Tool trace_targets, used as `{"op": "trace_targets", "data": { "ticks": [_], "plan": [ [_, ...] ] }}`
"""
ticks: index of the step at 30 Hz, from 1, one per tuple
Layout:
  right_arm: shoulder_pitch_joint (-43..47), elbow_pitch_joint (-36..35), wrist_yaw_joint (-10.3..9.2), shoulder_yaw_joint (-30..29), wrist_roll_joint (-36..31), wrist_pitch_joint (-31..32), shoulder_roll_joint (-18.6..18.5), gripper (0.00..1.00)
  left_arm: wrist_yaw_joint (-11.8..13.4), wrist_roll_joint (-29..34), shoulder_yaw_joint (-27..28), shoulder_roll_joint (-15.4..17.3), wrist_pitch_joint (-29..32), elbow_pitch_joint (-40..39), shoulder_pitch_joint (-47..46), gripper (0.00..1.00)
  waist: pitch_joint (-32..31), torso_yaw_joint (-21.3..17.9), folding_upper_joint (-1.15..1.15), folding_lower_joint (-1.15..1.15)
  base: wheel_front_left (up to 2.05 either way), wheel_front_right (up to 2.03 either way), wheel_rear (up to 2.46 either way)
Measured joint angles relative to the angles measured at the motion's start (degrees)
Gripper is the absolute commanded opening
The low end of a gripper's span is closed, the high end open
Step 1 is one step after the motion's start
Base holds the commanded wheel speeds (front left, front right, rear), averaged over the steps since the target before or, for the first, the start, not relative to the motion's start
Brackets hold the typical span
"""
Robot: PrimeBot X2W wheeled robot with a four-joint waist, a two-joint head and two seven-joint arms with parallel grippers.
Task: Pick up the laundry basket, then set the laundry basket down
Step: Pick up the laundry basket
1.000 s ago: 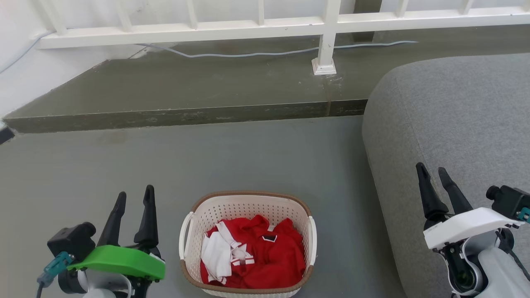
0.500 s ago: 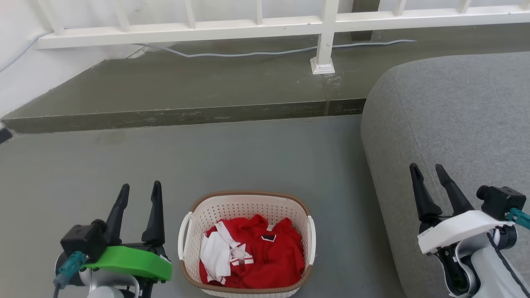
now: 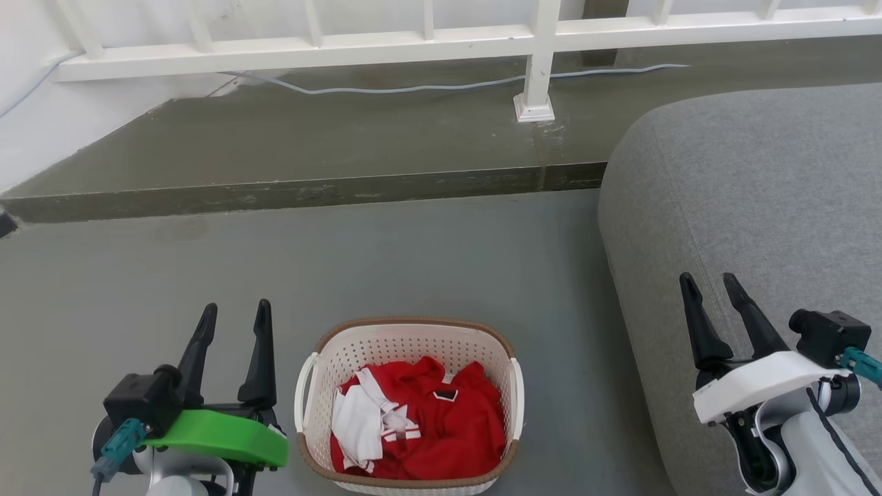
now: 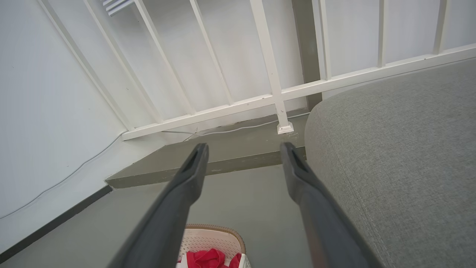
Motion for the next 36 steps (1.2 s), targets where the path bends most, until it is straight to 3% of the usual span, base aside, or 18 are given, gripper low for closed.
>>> {"op": "trace_targets", "data": {
  "ticks": [19, 36],
  "plan": [
    [-0.11, 0.4, 0.56, -0.91, -0.93, 0.0, 0.77, 1.0, 0.79, -0.56, -1.13, 0.0, 0.0, -0.71, 0.09, 1.0, 2.45, -0.54, 0.0, 0.0, 0.0, 0.0, 0.0],
    [-3.33, 3.15, 1.08, -0.15, 1.18, -0.01, 1.43, 1.0, 2.02, -0.45, -5.46, -0.01, 0.0, -1.03, -3.45, 1.0, 11.56, -0.18, 0.0, 0.0, 0.0, 0.0, 0.0]
  ]
}}
